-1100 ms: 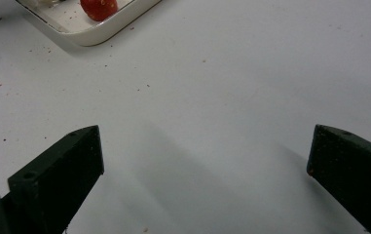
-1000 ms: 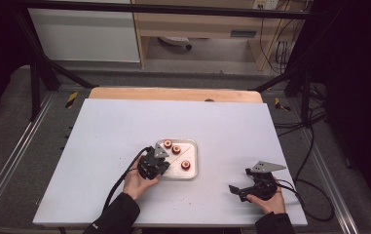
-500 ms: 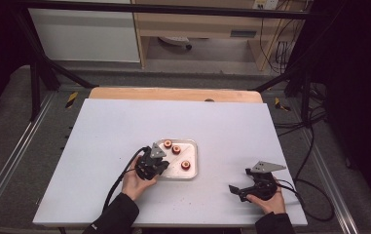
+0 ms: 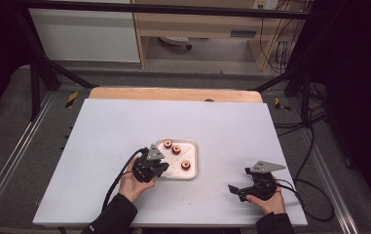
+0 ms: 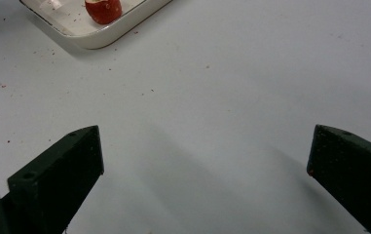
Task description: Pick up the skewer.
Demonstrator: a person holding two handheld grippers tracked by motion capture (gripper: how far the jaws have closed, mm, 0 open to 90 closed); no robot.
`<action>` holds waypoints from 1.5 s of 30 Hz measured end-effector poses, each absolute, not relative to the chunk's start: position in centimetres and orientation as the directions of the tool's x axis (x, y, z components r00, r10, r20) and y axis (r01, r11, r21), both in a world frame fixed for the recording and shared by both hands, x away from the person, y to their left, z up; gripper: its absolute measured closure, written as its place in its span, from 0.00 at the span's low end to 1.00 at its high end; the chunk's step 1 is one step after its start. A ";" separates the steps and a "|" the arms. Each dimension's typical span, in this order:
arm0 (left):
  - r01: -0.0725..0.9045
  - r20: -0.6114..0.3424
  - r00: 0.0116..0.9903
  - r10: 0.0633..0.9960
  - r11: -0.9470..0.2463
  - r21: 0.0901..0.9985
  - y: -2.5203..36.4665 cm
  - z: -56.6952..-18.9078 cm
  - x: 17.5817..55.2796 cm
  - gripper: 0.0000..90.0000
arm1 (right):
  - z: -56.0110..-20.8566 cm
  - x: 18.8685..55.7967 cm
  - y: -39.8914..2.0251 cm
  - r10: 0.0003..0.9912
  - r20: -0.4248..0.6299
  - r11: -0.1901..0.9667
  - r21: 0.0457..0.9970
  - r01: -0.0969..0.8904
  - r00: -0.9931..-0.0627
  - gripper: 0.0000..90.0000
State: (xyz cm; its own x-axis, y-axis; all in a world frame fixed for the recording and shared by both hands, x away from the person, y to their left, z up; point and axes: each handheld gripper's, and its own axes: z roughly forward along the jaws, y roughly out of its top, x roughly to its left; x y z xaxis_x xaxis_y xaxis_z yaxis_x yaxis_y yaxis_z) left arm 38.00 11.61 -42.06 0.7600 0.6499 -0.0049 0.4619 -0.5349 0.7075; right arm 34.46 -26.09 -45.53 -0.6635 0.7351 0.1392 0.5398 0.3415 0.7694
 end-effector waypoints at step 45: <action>0.336 0.067 0.860 0.506 -0.659 0.673 7.7 -39.6 35.1 0.99 | -42.3 33.2 -19.2 0.526 -0.356 0.742 0.636 0.212 -0.772 0.08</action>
State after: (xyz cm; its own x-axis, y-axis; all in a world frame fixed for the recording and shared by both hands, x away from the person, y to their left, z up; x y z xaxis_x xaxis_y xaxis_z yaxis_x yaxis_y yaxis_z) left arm 35.14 7.69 -39.59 0.8600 0.5060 0.0666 0.3356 -0.6591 0.6730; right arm 33.23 -19.17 -42.32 -0.7721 0.5262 -0.3563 0.2119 0.7418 0.6363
